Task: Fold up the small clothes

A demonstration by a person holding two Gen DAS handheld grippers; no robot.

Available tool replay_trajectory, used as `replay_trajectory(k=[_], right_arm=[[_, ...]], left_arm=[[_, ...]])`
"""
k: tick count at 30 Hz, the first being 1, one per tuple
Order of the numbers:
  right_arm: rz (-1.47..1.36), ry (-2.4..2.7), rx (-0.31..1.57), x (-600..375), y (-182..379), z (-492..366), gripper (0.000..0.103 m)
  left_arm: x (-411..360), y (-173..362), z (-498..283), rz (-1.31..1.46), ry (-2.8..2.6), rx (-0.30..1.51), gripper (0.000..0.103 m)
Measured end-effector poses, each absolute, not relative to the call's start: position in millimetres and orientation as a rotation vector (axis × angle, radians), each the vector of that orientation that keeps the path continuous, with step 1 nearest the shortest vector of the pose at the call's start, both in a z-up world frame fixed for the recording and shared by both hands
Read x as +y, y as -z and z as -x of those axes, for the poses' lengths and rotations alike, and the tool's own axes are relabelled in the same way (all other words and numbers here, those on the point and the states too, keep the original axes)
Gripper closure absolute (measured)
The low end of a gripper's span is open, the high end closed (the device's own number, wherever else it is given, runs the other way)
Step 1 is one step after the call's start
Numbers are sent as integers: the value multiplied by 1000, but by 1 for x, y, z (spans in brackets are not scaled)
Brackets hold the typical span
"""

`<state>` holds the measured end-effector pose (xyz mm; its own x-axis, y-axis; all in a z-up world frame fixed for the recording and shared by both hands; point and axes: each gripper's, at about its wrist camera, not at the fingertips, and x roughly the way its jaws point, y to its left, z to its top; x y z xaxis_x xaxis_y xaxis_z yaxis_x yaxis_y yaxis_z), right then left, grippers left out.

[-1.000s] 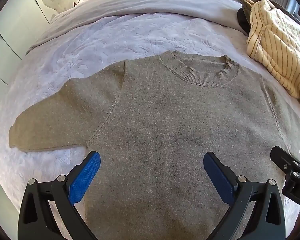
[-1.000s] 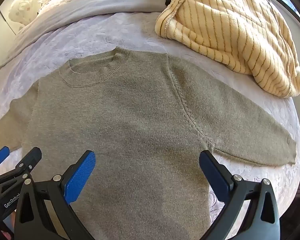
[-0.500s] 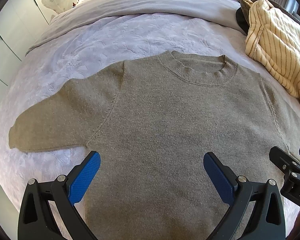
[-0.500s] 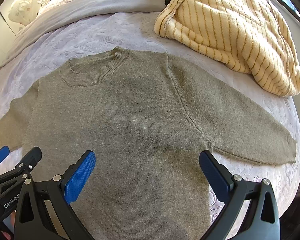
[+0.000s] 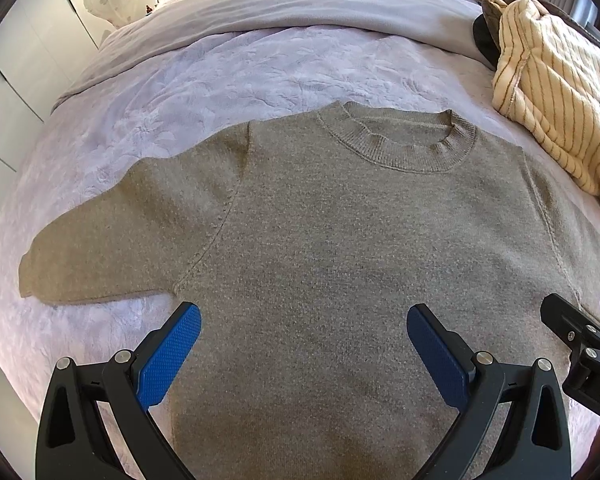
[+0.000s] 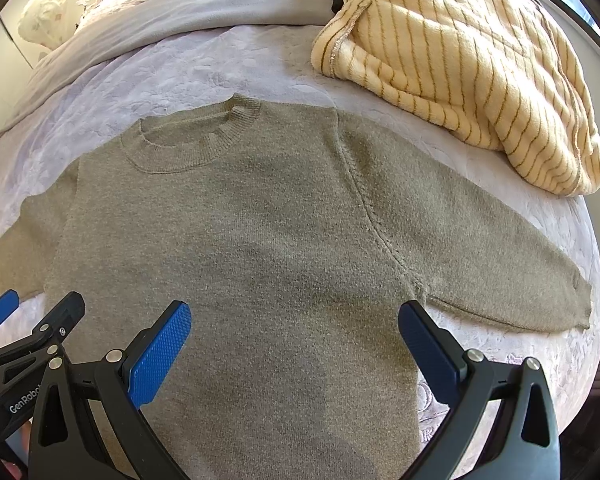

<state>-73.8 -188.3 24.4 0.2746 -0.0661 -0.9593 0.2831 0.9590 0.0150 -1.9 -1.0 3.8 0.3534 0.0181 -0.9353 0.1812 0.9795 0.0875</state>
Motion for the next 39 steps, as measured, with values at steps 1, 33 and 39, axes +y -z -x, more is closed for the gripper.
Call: replay_trajectory(k=[1, 33, 39], right_arm=[[-197, 237, 1274, -188, -24, 74, 0], [-190, 238, 1275, -183, -26, 74, 0], [-194, 240, 1279, -181, -25, 74, 0]], left_arm=[[-1, -3, 2, -172, 118, 1215, 0], [9, -2, 3, -189, 91, 1230, 0], [10, -1, 4, -191, 90, 1242, 0]])
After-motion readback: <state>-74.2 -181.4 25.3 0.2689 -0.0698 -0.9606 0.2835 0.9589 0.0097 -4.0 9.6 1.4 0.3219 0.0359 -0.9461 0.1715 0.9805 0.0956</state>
